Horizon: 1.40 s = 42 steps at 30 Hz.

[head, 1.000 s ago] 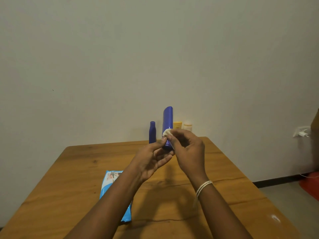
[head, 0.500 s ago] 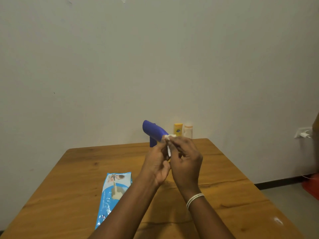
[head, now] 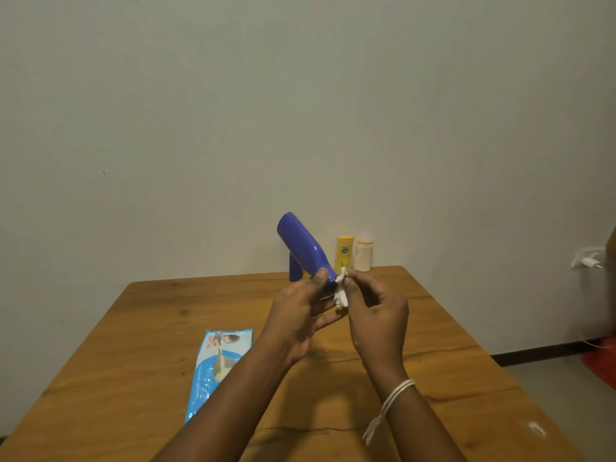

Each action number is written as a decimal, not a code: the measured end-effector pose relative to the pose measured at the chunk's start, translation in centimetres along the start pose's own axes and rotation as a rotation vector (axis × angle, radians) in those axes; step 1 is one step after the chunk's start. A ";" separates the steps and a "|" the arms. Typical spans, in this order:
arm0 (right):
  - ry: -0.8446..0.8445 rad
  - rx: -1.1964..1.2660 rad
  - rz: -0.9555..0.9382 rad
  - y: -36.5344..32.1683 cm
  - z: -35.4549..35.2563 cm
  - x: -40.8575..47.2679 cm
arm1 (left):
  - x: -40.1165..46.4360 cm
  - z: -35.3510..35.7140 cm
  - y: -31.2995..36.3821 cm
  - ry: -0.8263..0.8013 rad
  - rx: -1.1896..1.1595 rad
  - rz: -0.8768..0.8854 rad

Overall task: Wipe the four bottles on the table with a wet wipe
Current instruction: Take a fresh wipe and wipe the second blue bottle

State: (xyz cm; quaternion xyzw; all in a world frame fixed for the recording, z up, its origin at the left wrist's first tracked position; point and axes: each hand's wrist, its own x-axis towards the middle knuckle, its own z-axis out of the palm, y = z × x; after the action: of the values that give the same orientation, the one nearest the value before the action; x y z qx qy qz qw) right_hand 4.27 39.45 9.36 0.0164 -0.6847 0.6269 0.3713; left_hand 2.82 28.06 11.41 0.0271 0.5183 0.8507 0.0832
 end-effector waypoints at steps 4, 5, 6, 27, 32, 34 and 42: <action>-0.057 0.253 0.216 -1.5 -0.8 2.3 | 0.0 -1.9 0.1 0.019 0.409 0.162; -0.005 0.302 0.206 -2.1 -1.2 3.1 | 0.2 -2.3 0.1 0.057 0.503 0.219; 0.052 0.330 0.167 -2.6 -1.5 3.7 | 0.2 -2.6 0.0 0.109 0.606 0.271; -0.537 -0.405 0.017 1.0 -1.3 3.7 | 1.1 -4.2 -0.2 0.169 0.948 0.598; -0.534 -0.485 0.166 6.2 -1.3 5.9 | 6.0 -4.3 0.4 0.164 1.087 0.555; -0.534 -0.538 0.212 8.1 -0.2 7.1 | 9.9 -4.0 0.7 0.152 1.179 0.541; -0.313 -0.514 0.270 15.1 4.3 13.2 | 27.7 -2.1 1.8 0.106 1.492 0.477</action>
State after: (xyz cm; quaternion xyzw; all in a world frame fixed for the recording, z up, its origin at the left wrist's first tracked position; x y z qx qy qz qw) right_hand -14.77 44.81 3.85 -0.0727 -0.8654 0.4669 0.1669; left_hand -24.93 30.17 10.90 0.1459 0.9362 0.2729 -0.1667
